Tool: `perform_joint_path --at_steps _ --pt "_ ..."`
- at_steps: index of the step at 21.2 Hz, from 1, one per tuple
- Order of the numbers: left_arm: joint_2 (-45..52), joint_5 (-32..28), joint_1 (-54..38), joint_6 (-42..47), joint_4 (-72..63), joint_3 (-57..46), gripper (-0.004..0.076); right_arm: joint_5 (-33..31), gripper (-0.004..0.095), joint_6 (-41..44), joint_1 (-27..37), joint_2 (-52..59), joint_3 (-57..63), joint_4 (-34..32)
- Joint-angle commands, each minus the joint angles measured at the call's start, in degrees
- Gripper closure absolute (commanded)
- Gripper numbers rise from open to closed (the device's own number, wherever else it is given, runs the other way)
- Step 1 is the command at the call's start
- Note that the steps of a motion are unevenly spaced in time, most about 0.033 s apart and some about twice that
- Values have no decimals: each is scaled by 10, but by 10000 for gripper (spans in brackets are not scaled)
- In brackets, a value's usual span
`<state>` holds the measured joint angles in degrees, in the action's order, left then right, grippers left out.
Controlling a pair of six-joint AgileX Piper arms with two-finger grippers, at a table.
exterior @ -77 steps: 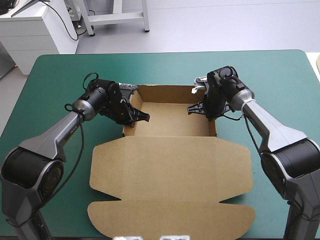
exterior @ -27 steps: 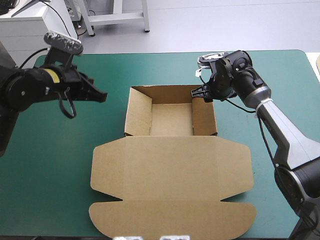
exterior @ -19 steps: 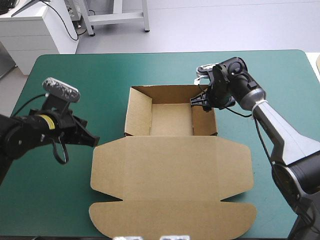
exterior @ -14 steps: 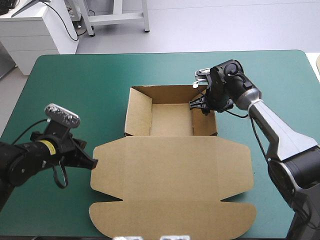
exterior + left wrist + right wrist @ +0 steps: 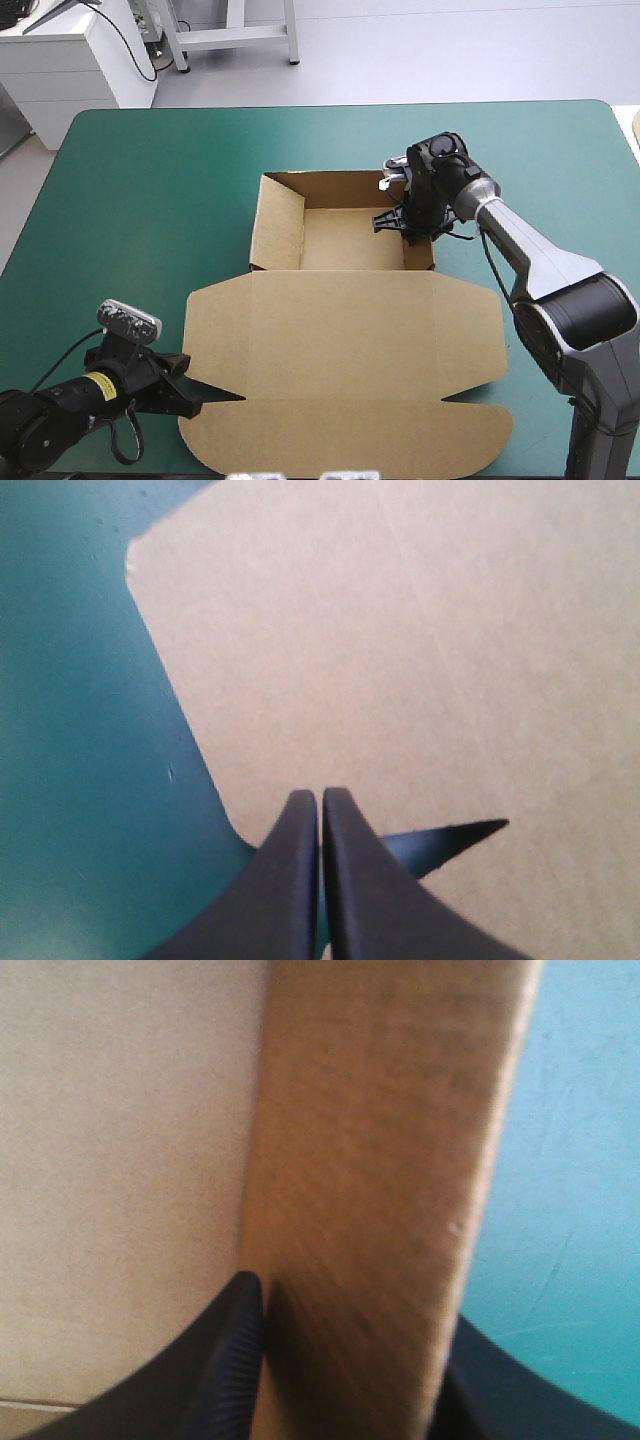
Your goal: Fold the box
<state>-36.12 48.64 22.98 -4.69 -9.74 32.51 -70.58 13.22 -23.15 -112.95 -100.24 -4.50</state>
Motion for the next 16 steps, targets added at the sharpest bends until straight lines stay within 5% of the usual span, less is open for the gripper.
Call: perform_joint_path --at_steps 1,2,10,16 --pt "9 -25 1 0 -14 -12 731 -8 868 -1 3 26 -10 -4" --pt "9 -25 1 0 -14 -19 731 -6 928 -1 3 26 -10 -5" --pt "9 -23 1 0 -10 -31 731 28 929 15 10 26 -11 -7" --pt "9 18 1 0 -14 -31 731 15 929 29 127 45 -11 -6"
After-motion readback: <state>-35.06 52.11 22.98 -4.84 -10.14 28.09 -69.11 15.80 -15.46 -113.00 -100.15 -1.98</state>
